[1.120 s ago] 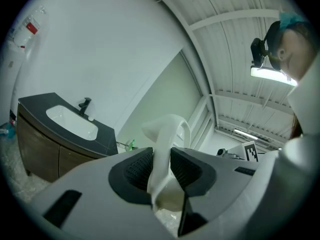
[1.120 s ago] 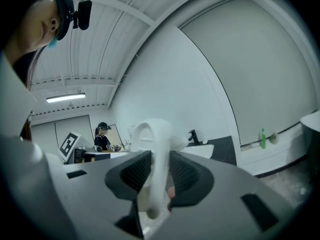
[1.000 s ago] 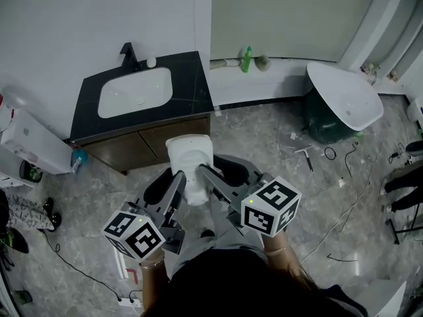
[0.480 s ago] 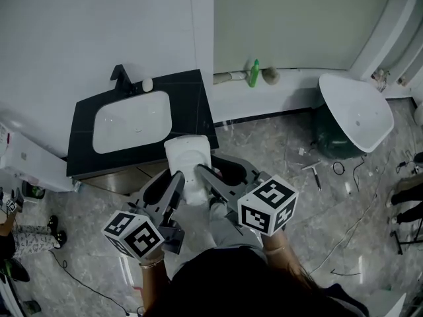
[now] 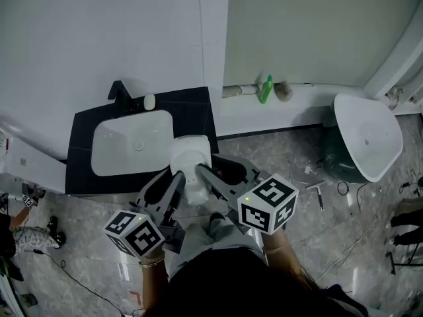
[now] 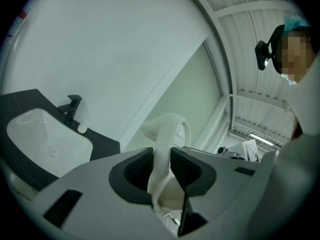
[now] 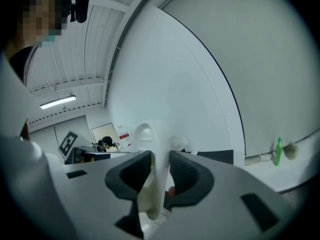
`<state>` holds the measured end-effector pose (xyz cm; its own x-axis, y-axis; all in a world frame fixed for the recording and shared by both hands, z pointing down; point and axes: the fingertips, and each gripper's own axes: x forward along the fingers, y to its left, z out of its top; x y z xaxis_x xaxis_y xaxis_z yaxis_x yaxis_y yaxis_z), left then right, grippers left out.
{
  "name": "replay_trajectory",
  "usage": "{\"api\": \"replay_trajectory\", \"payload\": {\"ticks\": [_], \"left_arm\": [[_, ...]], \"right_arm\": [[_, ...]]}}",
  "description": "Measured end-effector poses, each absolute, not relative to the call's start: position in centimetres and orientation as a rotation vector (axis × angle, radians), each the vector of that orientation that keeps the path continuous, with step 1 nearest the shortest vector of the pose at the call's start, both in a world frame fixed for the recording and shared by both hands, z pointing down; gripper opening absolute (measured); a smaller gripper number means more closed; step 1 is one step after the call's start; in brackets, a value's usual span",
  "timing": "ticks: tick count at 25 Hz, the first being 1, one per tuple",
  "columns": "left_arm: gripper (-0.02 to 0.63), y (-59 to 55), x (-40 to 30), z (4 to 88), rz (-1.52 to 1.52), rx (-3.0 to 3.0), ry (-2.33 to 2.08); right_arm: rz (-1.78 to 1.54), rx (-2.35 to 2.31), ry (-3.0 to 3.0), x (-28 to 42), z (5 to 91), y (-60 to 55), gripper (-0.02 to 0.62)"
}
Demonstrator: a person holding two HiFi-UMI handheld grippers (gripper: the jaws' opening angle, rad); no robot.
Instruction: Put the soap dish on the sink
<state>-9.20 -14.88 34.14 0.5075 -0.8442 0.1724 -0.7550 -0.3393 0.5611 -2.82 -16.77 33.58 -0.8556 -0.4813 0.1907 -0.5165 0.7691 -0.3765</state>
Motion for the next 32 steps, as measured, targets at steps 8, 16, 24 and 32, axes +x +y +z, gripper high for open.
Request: {"api": "replay_trajectory", "payload": {"ticks": [8,16,24,32], "left_arm": [[0.110,-23.9,-12.6,36.8,-0.187,2.128,-1.276],[0.110,-31.2,-15.6,39.2,-0.161,2.115,-1.214],[0.110,-40.6,-18.9,45.2,-0.095,2.041,-1.175],[0.109,-47.5,-21.3,52.2,-0.025,1.925,-1.194]], "right_arm": [[0.697,0.817,-2.830,-6.1,36.2,-25.7,0.117],[0.712,0.860,-2.750,-9.2,38.4,-33.0,0.117],[0.773,0.887,-2.636,-12.6,44.2,-42.3,0.118],[0.815,0.840,-2.550,-15.2,51.1,-49.6,0.118]]}}
